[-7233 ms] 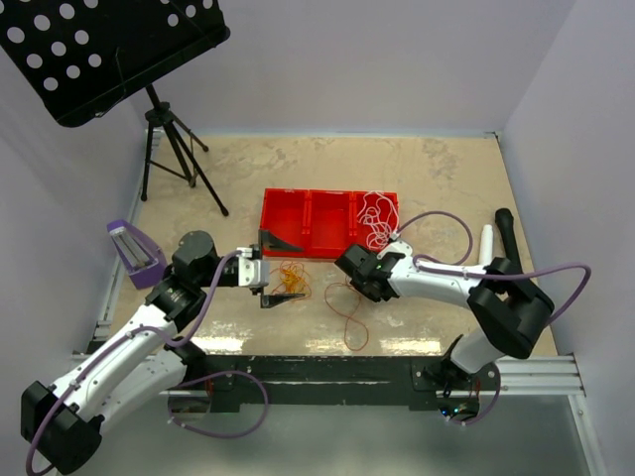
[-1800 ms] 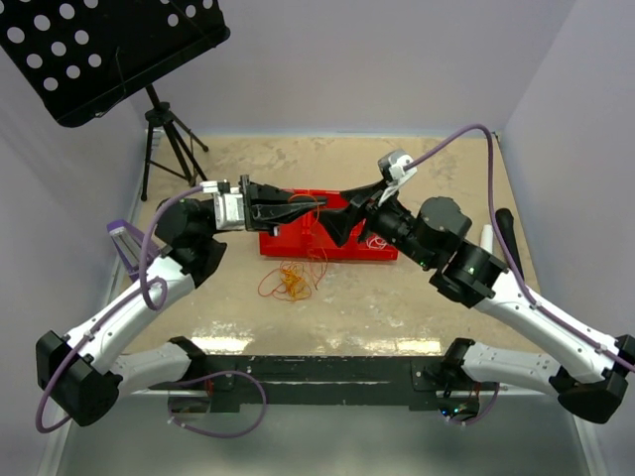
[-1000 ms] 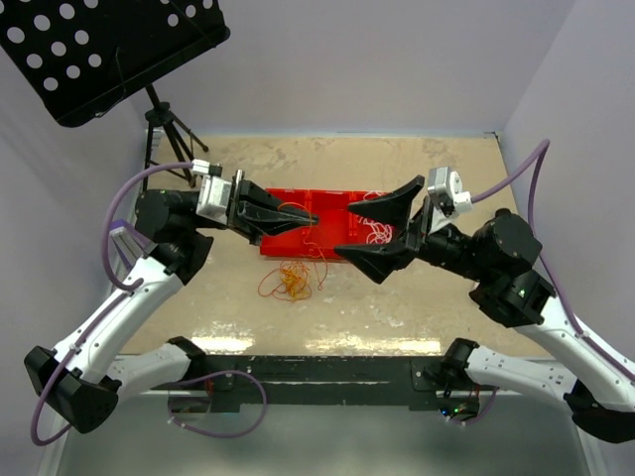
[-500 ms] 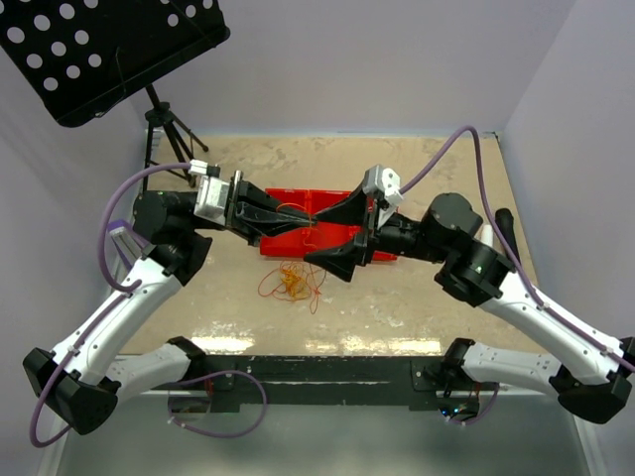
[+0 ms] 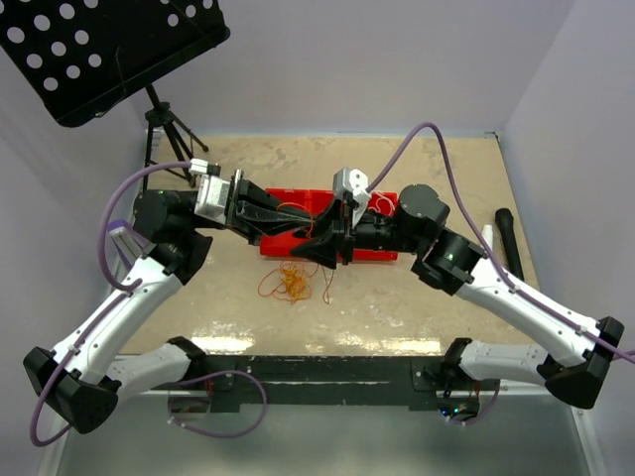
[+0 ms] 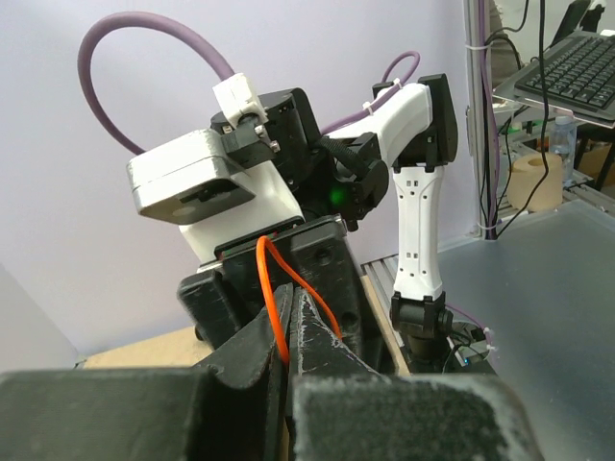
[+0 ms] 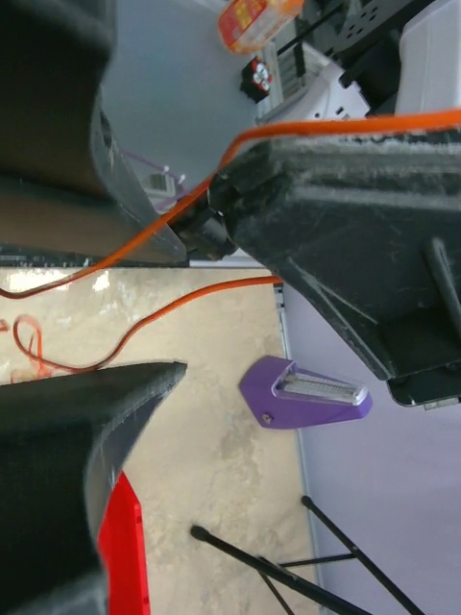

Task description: Untangle the cables

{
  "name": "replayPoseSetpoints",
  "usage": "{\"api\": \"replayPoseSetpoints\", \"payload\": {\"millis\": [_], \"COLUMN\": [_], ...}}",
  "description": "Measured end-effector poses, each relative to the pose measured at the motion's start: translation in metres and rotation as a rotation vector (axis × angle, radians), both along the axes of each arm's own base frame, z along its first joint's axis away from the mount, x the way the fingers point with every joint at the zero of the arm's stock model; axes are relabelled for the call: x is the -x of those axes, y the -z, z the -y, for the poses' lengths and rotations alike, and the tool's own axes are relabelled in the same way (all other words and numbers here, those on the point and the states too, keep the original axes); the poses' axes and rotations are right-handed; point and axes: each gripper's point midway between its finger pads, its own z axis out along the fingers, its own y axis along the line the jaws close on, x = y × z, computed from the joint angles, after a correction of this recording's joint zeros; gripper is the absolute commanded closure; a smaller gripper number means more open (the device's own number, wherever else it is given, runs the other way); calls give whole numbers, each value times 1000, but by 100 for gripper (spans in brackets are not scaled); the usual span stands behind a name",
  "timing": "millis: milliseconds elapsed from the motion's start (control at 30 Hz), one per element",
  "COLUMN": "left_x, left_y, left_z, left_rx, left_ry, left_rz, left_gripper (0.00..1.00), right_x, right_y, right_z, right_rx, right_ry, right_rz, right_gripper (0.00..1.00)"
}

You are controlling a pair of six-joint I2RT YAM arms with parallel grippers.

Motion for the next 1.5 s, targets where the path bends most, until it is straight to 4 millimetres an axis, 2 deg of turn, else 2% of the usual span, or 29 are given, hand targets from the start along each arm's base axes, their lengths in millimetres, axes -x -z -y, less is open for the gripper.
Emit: {"api": "replayPoseSetpoints", "payload": {"millis": [67, 100, 267, 300, 433, 467, 500, 567, 667, 733, 900, 1200, 1300, 1500], "left_x": [0, 0, 0, 0, -2, -3, -3, -5, -10, -15, -28, -47, -51, -57], "left_y": [0, 0, -1, -1, 0, 0, 0, 1, 2, 2, 13, 67, 71, 84], "left_z": [0, 0, 0, -1, -2, -3, -5, -7, -11, -15, -32, -57, -61, -64], "left_rx": [0, 0, 2, 3, 8, 7, 6, 4, 1, 3, 7, -40, -45, -54], "left_ry": [0, 0, -3, -6, -41, -55, -71, -107, -171, -223, -393, -606, -640, -675], "left_rz": [0, 0, 2, 2, 24, 32, 39, 40, 18, 7, -50, -170, -179, -202], "left_gripper": [100, 100, 100, 97, 29, 18, 11, 4, 2, 0, 0, 0, 0, 0], "right_x": [-1, -1, -9, -11, -15, -19, -24, -35, -55, -71, -111, -186, -204, -222], "right_y": [-1, -2, -10, -15, -42, -51, -61, -80, -97, -97, -72, -10, 12, 25], "right_z": [0, 1, 9, 13, 33, 39, 45, 54, 62, 65, 60, 47, 48, 62], "right_rx": [-2, -3, -18, -30, -85, -101, -118, -149, -175, -170, -106, 22, 74, 97], "right_ry": [6, 10, 81, 108, 208, 247, 290, 373, 490, 570, 735, 1027, 1107, 1213], "right_rz": [5, 9, 31, 39, 79, 87, 96, 112, 120, 114, 84, 68, 65, 55], "right_gripper": [94, 100, 100, 100, 100, 100, 100, 100, 100, 100, 100, 100, 100, 100]}}
